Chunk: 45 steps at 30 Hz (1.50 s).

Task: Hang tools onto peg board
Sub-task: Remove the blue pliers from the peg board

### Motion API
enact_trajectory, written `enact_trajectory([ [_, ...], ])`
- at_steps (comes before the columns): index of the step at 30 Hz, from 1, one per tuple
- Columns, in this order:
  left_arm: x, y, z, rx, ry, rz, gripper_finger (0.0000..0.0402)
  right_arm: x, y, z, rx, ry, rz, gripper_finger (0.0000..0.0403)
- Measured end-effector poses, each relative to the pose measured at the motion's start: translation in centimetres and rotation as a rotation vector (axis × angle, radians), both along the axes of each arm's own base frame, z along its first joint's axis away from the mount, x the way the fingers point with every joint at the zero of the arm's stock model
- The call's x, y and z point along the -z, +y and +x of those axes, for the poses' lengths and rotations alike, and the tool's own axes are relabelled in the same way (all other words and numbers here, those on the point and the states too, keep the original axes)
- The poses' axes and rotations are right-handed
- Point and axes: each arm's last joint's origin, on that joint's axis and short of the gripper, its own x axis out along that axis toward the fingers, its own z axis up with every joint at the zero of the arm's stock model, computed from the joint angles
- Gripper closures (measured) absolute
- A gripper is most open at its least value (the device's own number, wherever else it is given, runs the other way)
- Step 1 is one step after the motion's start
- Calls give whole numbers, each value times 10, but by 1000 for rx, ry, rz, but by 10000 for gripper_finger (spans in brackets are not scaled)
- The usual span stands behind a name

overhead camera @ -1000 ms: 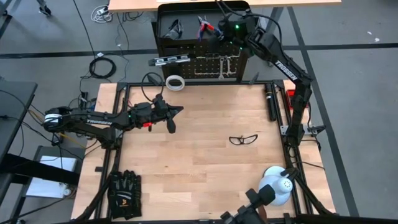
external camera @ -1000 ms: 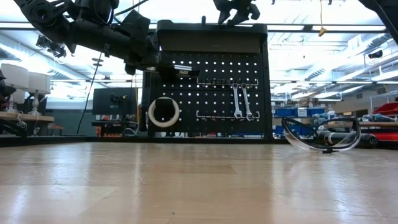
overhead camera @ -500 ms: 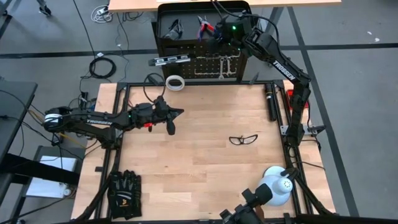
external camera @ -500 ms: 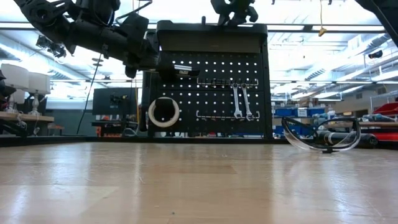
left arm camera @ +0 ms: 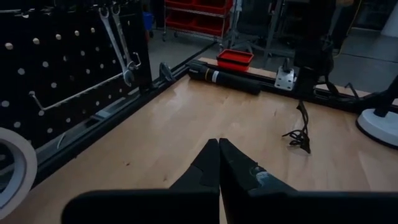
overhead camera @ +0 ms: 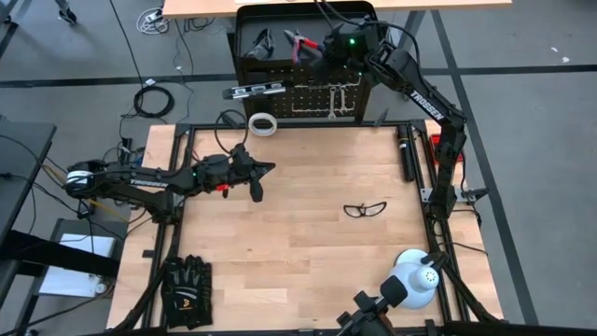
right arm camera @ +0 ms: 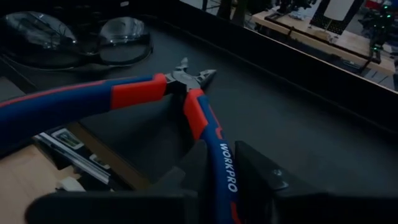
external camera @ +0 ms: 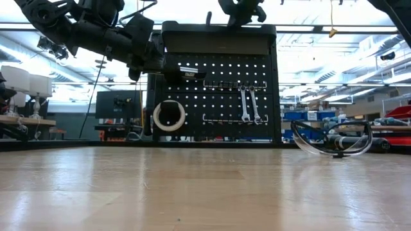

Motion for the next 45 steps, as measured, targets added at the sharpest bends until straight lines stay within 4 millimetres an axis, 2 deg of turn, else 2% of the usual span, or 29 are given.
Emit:
enact_trajectory([
  [8, 0, 0, 0, -1, 1, 1, 401, -2, 0, 0, -13, -3, -17, 334],
  [12, 0, 0, 0, -1, 2, 1, 401, -11, 3, -5, -15, -39, -51, 335],
  [29, 0, 0, 0, -2, 2, 1, 401, -53, 54, -29, -4, -78, -192, 338],
  [36, 0, 0, 0, -2, 1, 2, 401, -62, 73, -35, -7, -70, -225, 339],
  [45, -1, 0, 0, -2, -15, 4, 401, -58, 80, -35, -27, -41, -184, 339],
])
